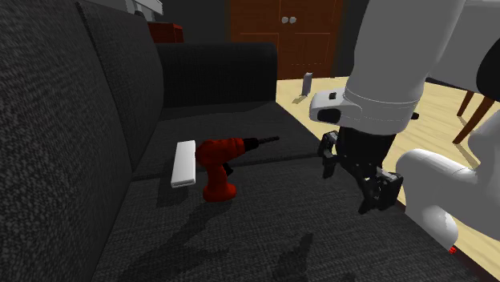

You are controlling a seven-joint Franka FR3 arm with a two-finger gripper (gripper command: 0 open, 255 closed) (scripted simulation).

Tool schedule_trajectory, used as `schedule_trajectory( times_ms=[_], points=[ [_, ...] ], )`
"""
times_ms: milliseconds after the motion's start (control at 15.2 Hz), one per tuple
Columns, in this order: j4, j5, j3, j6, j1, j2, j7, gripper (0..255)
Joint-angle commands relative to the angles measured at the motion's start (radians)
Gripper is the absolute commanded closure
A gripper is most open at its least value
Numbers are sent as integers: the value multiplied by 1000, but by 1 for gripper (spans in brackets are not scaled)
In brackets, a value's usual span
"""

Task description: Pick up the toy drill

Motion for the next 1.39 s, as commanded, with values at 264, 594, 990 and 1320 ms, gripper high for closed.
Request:
schedule_trajectory(
  times_ms=[264, 594, 990, 1320],
  points=[
    [148, -22, -46, -12, -25, 129, -46, 0],
    [355, -32, -97, -47, -48, 293, -105, 0],
    [642, -22, -153, -118, -72, 500, -180, 0],
    [739, -10, -175, -130, -83, 583, -209, 0]
  ],
)
